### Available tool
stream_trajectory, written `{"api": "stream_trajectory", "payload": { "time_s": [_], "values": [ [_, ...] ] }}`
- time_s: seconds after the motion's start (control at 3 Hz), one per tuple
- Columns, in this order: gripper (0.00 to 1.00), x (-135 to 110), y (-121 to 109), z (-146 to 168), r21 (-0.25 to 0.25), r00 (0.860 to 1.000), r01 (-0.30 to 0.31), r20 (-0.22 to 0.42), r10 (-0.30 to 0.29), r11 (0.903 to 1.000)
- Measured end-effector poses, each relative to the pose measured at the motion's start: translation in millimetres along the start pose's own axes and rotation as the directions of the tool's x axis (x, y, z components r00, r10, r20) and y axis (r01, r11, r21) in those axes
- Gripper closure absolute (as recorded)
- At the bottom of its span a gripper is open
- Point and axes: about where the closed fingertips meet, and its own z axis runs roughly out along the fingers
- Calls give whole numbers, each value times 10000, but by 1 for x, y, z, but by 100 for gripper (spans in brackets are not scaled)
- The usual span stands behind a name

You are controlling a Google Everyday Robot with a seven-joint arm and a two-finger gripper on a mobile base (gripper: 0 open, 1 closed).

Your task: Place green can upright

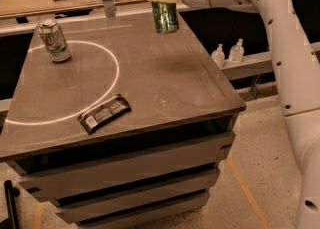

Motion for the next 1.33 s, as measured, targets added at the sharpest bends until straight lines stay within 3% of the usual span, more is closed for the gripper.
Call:
{"api": "stream_trajectory", "payload": {
  "time_s": [0.33, 0.67, 1.0, 1.33],
  "values": [
    [100, 0, 0, 0, 16, 10000, 57, -10, -57, 10000],
    [100, -3, -1, -2, 297, 9935, 1122, -216, -1116, 9932],
    [100, -2, -14, -8, 725, 9408, 3390, -314, -3376, 9380],
    [100, -3, -18, -9, 844, 8614, 5077, -333, -5068, 8574]
  ]
}}
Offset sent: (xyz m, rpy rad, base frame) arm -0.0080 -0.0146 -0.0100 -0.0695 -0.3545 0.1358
